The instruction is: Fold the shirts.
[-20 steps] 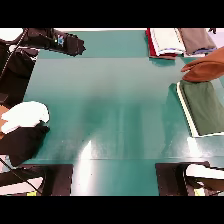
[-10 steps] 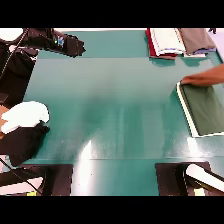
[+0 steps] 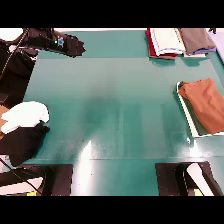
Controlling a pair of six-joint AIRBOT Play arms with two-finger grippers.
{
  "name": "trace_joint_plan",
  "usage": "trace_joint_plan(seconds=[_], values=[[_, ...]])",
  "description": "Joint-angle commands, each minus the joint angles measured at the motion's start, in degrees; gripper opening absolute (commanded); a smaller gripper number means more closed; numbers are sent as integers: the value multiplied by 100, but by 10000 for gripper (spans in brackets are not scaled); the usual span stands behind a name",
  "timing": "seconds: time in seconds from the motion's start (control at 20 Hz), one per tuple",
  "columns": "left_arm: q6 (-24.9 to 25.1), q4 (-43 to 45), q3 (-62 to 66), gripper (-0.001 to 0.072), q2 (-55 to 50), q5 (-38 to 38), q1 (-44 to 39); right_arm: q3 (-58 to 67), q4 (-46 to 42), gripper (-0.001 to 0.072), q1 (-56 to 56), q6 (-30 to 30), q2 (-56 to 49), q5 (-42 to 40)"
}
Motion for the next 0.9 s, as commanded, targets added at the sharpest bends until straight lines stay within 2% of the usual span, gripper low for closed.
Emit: trace_joint_plan(seconds=[0.0, 0.1, 0.25, 0.4, 0.55, 0.6, 0.7, 0.75, 0.8, 0.85], values=[[50, 0, 0, 22, 2, 11, -2, 57, 380, 610, -417, 31, 295, 81], [48, 0, 0, 22, 2, 11, 0, 507, 1064, 610, -177, 31, 422, -11], [46, 0, 0, 22, 2, 55, 0, 1069, 1851, 609, 918, 35, 520, -129], [48, 15, 0, 22, 2, 131, 0, 1349, 1982, 609, 2516, 105, 435, -343], [44, 20, 0, 22, 2, -243, -2, 1482, 1971, 606, 4006, 146, 94, -584], [44, -7, 0, 22, 2, -299, 0, 1482, 1967, 557, 4448, 146, -37, -704], [44, -7, 0, 22, 2, -208, 0, 1484, 1965, 409, 5128, 144, -291, -905], [44, -4, 0, 22, 2, -138, 0, 1484, 1963, 286, 5390, 140, -398, -981], [44, -4, 0, 22, 2, -83, 0, 1491, 1965, 113, 5606, 140, -505, -1036], [44, -4, 0, 22, 2, 4, 0, 1491, 1965, 19, 5761, 131, -581, -1082]])
